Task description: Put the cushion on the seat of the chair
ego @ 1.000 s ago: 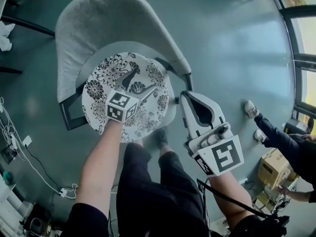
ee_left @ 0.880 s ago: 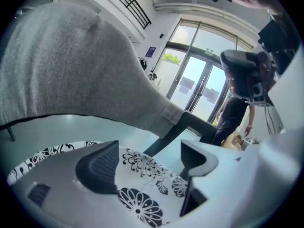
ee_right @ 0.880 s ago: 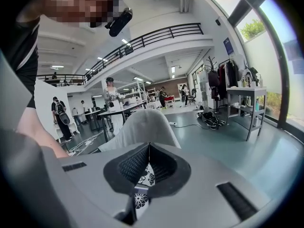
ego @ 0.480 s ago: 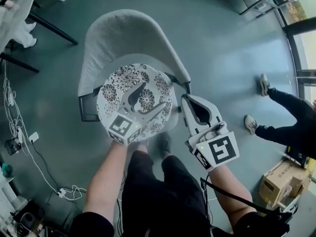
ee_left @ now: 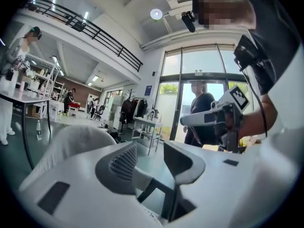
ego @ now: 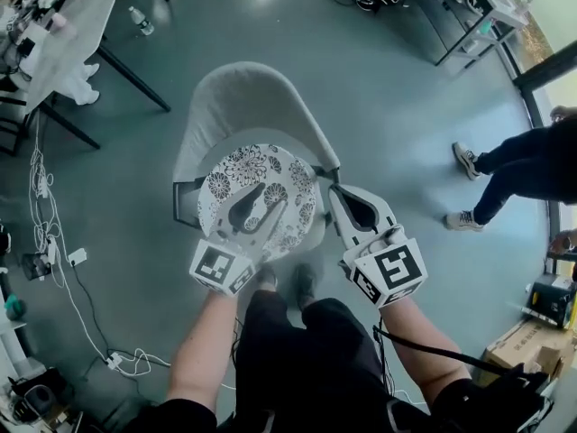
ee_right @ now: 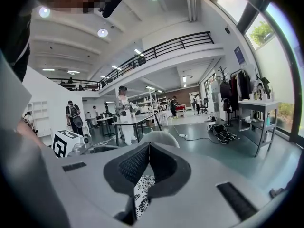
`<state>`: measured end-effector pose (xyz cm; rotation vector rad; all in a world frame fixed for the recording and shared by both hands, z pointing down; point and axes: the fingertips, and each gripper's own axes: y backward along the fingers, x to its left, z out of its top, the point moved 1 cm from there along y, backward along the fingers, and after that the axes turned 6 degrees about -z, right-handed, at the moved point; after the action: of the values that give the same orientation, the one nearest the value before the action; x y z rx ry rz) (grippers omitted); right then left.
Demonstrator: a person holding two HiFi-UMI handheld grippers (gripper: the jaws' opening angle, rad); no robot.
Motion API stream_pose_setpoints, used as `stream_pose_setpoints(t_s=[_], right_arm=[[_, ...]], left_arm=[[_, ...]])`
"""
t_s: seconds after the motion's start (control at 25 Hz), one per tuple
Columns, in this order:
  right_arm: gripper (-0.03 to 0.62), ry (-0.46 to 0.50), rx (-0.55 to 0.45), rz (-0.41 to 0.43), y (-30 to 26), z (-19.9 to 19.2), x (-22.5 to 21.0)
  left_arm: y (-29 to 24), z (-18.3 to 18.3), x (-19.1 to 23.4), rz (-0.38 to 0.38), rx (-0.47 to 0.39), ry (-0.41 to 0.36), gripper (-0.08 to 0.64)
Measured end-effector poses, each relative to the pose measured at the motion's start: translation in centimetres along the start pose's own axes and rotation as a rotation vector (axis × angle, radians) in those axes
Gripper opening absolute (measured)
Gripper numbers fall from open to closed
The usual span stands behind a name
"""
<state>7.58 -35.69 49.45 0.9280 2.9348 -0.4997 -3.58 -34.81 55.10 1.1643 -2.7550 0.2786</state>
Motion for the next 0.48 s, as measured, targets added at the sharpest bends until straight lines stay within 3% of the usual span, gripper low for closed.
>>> stream_pose_setpoints(t_s=[0.12,0.2,0.36,0.48], right_arm=[[0.011,0.022,-0.024,0.030,1.4,2.2,0.8],[0.011,0.032,-0.034,0.048,2.4,3.3,1.3],[0.011,0.039,-0.056,0.074,4.1,4.6,1.8],[0.011,0.058,-0.072,0.085,5.0,5.0,2.3]], left_arm=[[1.8,3.4,-1.5,0.028,-0.050,0.010,0.134],[3.2,5.6,-2.9,0.034,-0.085,0.014,0.035],[5.3,8.7,-5.6,0.061,-0.102,-0.040,0.021],[6.8,10.0,-7.0,0.081,-0.125,-0.025,0.011]])
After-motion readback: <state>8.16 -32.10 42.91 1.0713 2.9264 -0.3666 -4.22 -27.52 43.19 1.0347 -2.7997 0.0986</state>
